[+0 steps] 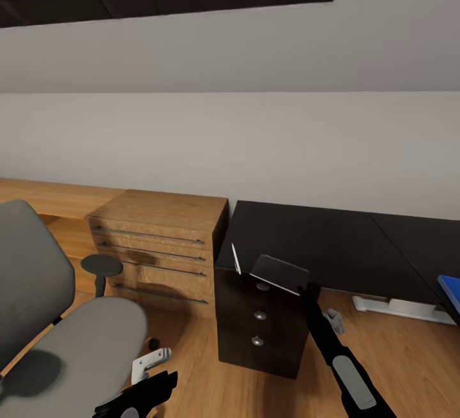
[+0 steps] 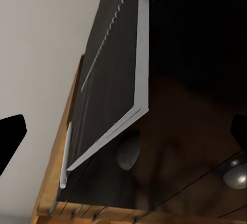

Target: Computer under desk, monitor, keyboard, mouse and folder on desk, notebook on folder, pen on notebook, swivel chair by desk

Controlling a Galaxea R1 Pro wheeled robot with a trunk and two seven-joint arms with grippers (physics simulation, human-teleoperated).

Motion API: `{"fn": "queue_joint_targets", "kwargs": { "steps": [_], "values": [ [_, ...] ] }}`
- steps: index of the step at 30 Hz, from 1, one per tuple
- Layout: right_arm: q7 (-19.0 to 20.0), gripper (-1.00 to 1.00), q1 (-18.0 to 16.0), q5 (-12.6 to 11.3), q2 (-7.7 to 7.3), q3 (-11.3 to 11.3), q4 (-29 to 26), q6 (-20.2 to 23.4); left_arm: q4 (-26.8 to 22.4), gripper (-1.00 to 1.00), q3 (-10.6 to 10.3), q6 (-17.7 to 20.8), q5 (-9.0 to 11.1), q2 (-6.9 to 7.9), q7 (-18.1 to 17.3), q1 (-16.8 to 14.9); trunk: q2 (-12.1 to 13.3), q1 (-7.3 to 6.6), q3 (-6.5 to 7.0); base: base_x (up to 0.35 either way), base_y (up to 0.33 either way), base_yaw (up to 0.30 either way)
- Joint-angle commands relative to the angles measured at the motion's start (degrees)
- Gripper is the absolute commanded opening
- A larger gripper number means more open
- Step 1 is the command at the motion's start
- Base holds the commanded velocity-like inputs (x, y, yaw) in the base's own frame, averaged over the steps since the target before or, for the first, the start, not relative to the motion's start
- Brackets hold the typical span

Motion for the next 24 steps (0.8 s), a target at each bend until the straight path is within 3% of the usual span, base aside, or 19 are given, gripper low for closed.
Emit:
{"fn": "queue_joint_targets", "kwargs": {
  "steps": [1, 16, 24],
  "values": [
    [0.2, 1.00, 0.0, -0.6, 0.00, 0.0, 0.0, 0.2, -0.1, 1.00, 0.0, 0.1, 0.6, 0.00, 0.5, 0.0, 0.0, 0.01, -0.04, 0.055, 0.017, 0.000],
    [0.0, 1.00, 0.0, -0.7, 0.00, 0.0, 0.0, 0.2, -0.1, 1.00, 0.1, 0.2, 0.6, -0.06, 0.6, 0.0, 0.0, 0.01, -0.04, 0.011, 0.004, 0.000],
    [0.0, 1.00, 0.0, -0.7, 0.00, 0.0, 0.0, 0.2, -0.1, 1.00, 0.2, 0.2, 0.6, -0.17, 0.8, 0.0, -2.4, 1.33, -1.12, 0.000, 0.000, 0.000]
  ]
}}
